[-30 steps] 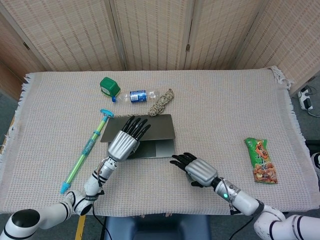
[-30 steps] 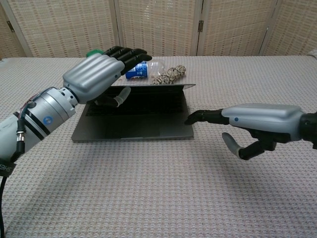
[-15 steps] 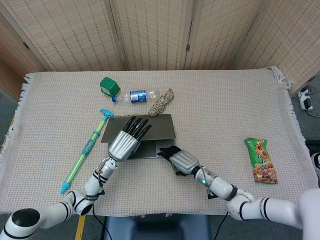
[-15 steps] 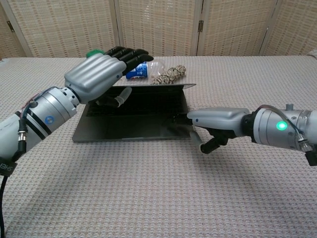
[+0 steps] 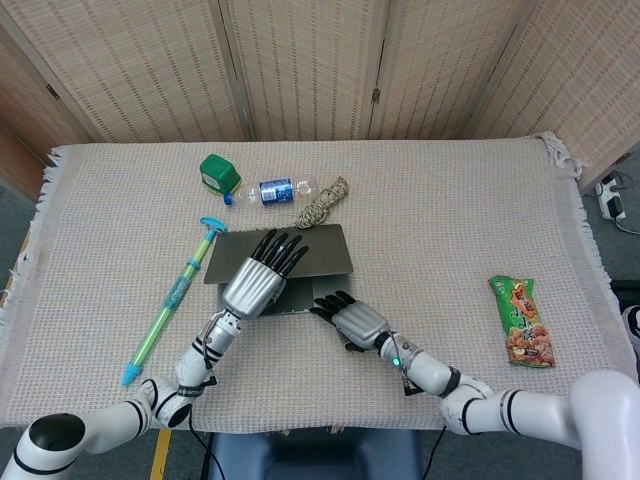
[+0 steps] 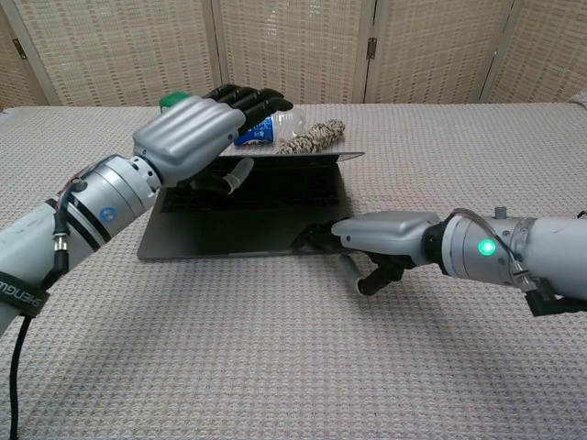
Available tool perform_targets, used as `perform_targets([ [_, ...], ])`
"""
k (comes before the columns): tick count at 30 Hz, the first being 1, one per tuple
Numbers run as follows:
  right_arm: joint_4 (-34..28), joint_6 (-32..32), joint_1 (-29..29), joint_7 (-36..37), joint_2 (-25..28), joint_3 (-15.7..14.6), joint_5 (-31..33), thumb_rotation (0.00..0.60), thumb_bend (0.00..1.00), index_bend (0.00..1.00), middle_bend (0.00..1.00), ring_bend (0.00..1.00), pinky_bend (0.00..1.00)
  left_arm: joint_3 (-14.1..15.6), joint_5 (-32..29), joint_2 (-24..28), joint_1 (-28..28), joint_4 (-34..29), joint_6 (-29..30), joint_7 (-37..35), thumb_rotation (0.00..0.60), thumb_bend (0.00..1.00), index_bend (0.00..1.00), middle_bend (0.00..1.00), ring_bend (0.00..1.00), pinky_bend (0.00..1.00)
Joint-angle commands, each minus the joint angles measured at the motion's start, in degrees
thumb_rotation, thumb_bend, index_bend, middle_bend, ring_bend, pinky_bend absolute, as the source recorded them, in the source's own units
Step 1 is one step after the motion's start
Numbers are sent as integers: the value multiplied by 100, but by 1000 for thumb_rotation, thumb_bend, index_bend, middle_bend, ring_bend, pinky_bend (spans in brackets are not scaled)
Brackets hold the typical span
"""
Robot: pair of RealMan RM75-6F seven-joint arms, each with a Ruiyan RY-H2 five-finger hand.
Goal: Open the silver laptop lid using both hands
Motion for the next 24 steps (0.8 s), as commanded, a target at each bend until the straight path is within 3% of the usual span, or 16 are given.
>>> perform_targets([
  [1, 26, 43, 43, -99, -37, -24, 75, 600, 954, 0, 2, 32, 0, -116, -132, -14, -35, -74, -64, 19, 600, 651, 0, 73, 14, 0],
  [14, 5, 86, 192, -358, -82, -95, 403, 600, 963, 0, 2, 33, 0, -739, -743, 304, -374, -482, -488, 390, 600, 651, 0, 73, 1, 0],
  [24, 83, 110, 287, -426, -99, -91, 606, 600, 964, 0, 2, 39, 0, -1297, -1517, 555, -737, -413, -1049, 750, 600, 650, 0, 73, 0, 0],
])
